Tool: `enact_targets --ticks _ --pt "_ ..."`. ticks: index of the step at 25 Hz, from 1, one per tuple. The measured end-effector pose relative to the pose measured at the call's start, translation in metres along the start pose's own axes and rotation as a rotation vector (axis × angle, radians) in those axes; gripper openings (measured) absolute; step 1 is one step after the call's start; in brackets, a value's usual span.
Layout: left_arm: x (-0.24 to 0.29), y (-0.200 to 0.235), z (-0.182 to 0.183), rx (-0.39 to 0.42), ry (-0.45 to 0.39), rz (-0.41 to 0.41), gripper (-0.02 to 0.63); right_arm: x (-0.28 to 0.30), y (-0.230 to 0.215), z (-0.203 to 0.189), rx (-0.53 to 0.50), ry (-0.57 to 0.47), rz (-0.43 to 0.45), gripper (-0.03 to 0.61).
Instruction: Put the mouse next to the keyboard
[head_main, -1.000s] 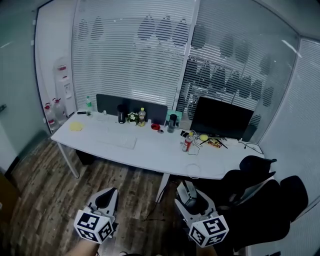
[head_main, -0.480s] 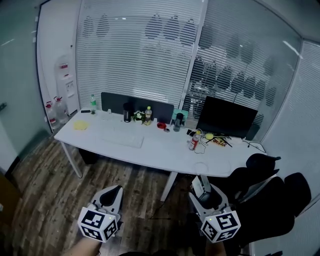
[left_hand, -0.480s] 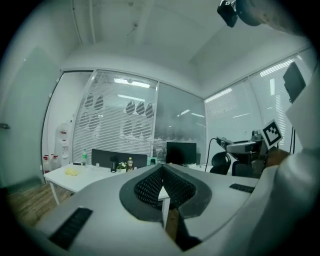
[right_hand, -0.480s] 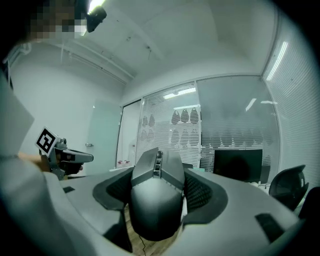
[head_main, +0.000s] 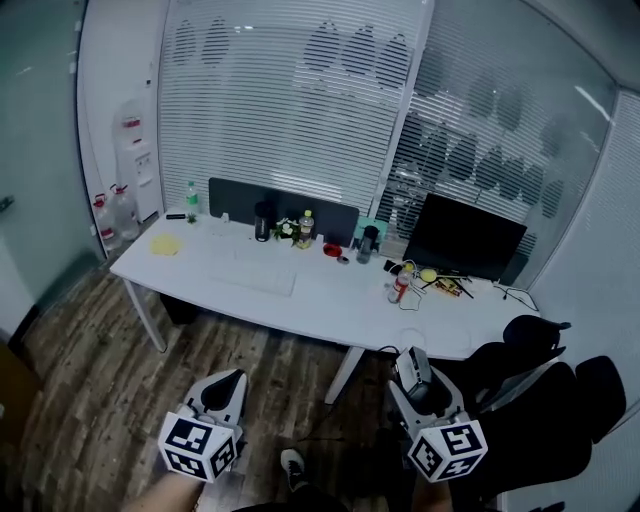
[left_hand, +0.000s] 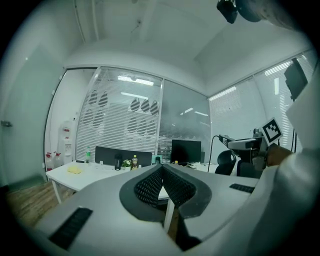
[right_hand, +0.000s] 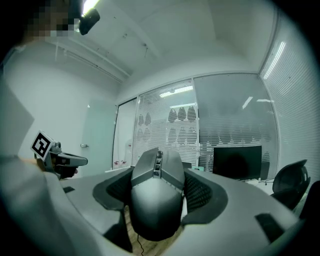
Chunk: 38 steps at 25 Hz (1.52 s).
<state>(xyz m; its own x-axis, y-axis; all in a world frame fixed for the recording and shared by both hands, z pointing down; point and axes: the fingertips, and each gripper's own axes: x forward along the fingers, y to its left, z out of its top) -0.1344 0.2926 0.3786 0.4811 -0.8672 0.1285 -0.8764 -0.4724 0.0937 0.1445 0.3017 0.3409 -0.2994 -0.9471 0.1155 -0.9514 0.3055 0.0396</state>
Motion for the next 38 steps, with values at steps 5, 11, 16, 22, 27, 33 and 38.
enact_targets --ticks 5,11,16,22,27,33,38 --pt "0.043 0.015 0.004 0.009 0.004 0.017 0.028 0.053 -0.024 0.001 0.015 -0.003 0.018 0.296" --pt "0.132 0.034 0.016 0.012 0.005 0.038 0.028 0.128 -0.067 0.011 0.025 -0.023 0.060 0.295" --pt "0.209 0.036 0.032 0.036 0.011 0.059 0.028 0.186 -0.115 0.021 0.020 -0.025 0.085 0.296" --pt "0.291 0.037 0.044 0.017 0.011 0.057 0.028 0.242 -0.165 0.017 0.040 -0.017 0.109 0.296" --pt "0.354 0.041 0.054 0.027 0.024 0.053 0.028 0.285 -0.202 0.014 0.069 -0.004 0.120 0.296" --pt "0.416 0.034 0.053 0.044 0.047 0.033 0.028 0.318 -0.242 0.016 0.061 -0.010 0.131 0.295" --pt "0.454 0.051 0.053 0.017 0.051 0.050 0.028 0.353 -0.252 0.012 0.058 -0.008 0.161 0.295"
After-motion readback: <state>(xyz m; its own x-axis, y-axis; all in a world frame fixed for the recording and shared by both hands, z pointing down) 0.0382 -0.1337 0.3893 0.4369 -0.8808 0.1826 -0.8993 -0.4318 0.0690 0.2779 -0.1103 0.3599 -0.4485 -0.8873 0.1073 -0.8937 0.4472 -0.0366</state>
